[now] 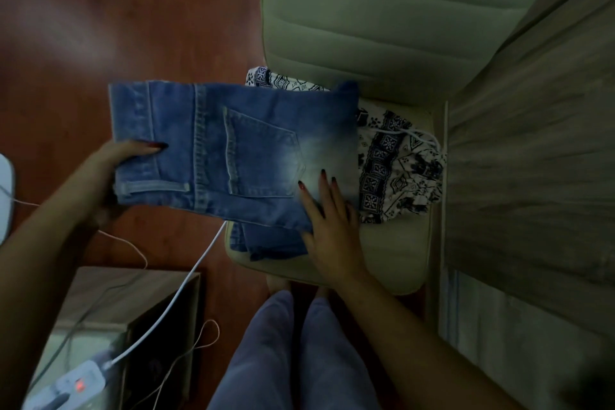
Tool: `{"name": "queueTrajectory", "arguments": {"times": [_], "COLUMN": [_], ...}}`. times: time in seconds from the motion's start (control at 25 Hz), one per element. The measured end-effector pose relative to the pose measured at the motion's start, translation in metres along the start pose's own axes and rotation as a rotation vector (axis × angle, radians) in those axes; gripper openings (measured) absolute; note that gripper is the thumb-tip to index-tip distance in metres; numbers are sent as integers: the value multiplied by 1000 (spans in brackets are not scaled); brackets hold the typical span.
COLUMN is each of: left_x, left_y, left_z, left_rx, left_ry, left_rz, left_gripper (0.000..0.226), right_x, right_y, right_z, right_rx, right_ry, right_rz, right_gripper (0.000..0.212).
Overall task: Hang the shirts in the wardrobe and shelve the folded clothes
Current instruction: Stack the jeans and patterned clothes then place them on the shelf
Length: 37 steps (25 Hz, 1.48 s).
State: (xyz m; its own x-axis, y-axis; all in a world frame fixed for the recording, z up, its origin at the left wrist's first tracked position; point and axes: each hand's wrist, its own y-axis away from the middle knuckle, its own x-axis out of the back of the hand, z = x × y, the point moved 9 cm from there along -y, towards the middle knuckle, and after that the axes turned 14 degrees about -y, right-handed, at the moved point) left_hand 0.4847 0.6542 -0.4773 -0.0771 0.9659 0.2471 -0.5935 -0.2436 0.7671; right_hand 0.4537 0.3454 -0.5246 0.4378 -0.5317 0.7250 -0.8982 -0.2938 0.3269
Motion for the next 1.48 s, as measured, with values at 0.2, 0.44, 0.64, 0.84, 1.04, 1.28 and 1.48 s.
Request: {"name": "queueTrajectory", "arguments": {"times": [0.2,0.44,0.64,0.84,1.04,1.28,1.48], "left_x": [-55,-166,-229,-227,-197,-190,-186], "left_y": [32,41,-2,-7,20,12,9], "left_z": [32,72,23,27,32,23,15], "left_rx": [-183,-439,-378,-504,-662,-847,-911], "left_ry": [-386,-1185,-1173,-1099,-1035,-1340,-1324], "left_rz": [103,148,-139,-44,263,416,357], "left_gripper": [13,66,97,90,66,59,53], "right_x": [-20,10,44,39,81,86,71], "right_y": [-6,-11,-41,-54,-75,-161,-162], "right_z": [22,26,52,72,35,42,52], "right_rx": [-28,-82,-216,-291,30,60,-128], "right_ry": [92,-657,-842,-892,-430,18,-282], "right_rz": [-140,-85,74,138,335,87,29], "right_gripper": [74,68,49,37,45,54,57]}}
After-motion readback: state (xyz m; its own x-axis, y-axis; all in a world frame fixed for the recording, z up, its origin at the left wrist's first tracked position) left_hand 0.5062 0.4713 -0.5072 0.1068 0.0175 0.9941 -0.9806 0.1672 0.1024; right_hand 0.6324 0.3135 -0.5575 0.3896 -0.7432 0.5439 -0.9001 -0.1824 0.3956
